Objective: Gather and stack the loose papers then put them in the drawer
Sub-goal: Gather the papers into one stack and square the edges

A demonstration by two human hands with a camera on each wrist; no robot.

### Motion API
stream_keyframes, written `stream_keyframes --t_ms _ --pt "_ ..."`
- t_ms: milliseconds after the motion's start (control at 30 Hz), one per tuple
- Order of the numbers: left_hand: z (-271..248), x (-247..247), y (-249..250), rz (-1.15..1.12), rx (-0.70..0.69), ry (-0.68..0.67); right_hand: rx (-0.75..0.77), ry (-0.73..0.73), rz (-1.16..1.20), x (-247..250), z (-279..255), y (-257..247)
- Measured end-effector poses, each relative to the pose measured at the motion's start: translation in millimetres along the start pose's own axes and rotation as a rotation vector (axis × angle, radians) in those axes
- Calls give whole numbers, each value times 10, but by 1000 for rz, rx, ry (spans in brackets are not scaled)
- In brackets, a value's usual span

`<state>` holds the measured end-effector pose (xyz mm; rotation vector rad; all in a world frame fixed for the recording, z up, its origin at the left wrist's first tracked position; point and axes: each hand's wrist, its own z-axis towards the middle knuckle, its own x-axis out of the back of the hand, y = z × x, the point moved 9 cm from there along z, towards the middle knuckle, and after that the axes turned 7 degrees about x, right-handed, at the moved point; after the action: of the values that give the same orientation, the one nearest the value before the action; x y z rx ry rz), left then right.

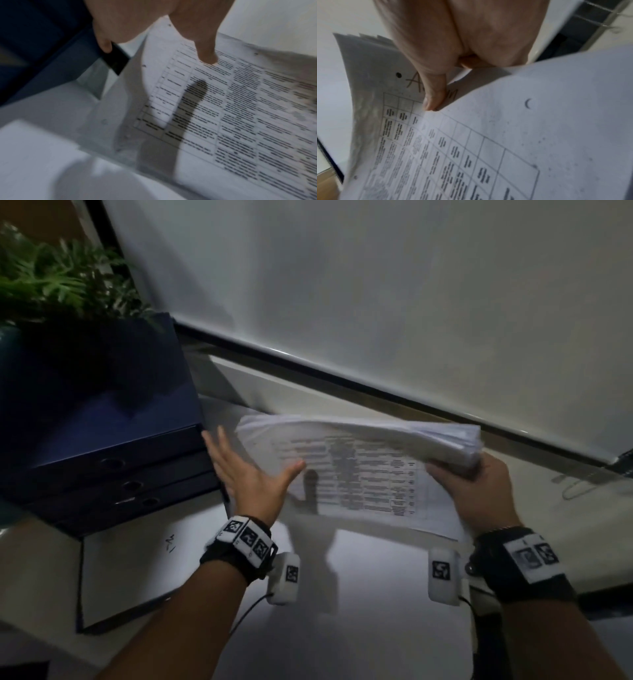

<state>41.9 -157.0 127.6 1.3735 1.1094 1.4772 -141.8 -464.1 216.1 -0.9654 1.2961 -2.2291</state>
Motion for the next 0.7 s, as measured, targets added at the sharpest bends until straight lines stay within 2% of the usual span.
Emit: stream_keyframes --t_ms 100,233,333,400,500,633,700 --pt "-67 -158 35 -165 -42 -97 -167 69 170 43 -80 311" --pt "-48 -169 10 -301 70 -161 -239 68 188 137 -182 493" --pt "23 -315 -26 -209 125 -396 -271 106 213 217 -235 609" --pt "57 -324 -120 -194 161 -346 -284 109 209 121 -297 651" --pt "31 -277 -96 -299 114 -174 -254 151 187 -94 -431 660" --pt "-125 -257 -270 -359 153 -134 -236 207 213 -251 -676 789" --pt "-185 -240 -456 -345 197 -180 -275 205 257 -260 -815 957"
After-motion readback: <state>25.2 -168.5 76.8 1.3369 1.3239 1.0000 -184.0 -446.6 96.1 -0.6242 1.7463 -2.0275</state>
